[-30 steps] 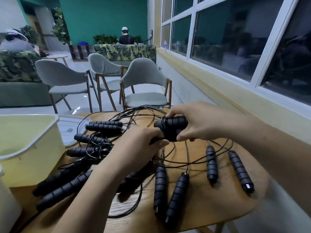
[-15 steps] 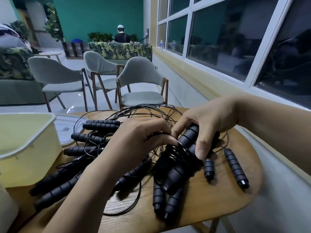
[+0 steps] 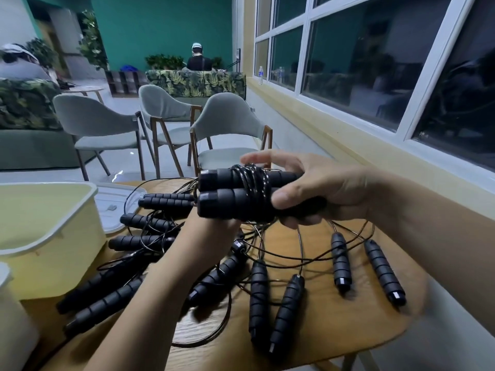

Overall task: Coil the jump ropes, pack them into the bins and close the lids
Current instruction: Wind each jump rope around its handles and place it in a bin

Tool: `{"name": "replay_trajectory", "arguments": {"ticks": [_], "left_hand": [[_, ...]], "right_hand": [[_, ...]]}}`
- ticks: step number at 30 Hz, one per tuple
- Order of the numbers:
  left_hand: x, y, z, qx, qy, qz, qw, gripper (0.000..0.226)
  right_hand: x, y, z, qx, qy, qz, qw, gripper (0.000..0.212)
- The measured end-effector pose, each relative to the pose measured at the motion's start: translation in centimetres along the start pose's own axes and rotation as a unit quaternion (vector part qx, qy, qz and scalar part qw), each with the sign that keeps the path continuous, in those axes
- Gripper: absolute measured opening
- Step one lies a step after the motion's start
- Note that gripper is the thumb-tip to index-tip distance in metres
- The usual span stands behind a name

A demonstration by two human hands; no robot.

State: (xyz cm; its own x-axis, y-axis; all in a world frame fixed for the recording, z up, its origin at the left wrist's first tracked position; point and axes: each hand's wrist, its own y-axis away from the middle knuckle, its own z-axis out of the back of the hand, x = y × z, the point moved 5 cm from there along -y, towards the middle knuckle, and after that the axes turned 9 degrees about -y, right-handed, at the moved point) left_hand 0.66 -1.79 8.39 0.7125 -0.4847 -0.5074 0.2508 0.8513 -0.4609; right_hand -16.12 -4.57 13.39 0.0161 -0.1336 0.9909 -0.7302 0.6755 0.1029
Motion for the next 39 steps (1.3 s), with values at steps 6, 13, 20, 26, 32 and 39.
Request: {"name": "replay_trajectory", "arguments": {"ticks": [6, 13, 20, 26, 32, 39], "left_hand": [[1.3, -0.2, 0.2, -0.064, 0.087, -0.024, 0.994, 0.014], [2.5, -0.4, -0.4, -0.046, 0.131, 0.039, 0.990, 0.021], [3.7, -0.3, 0.2, -0.022, 0.060, 0.028, 0.998, 0.033], [4.5, 0.2, 0.8, -0.005, 0.055, 0.048, 0.997, 0.031], [6.8, 0.3, 2.4, -0.053, 0.102, 0.082, 0.990, 0.029], [10.3, 1.3, 6.0, -0.147, 0.075, 0.196, 0.967, 0.030]], "right_hand": [[0.9, -0.8, -0.7, -0.084, 0.095, 0.078, 0.989, 0.045], [3.1, -0.9, -0.4, -0.144, 0.146, 0.127, 0.970, 0.039], [4.3, 0.0, 3.2, -0.230, 0.085, 0.142, 0.959, 0.059], [4.2, 1.7, 5.1, -0.305, 0.124, 0.174, 0.928, 0.049], [2.9, 2.3, 5.8, -0.355, 0.141, 0.196, 0.903, 0.043], [3.5, 3.3, 7.5, -0.420, 0.103, 0.241, 0.869, 0.045]]}}
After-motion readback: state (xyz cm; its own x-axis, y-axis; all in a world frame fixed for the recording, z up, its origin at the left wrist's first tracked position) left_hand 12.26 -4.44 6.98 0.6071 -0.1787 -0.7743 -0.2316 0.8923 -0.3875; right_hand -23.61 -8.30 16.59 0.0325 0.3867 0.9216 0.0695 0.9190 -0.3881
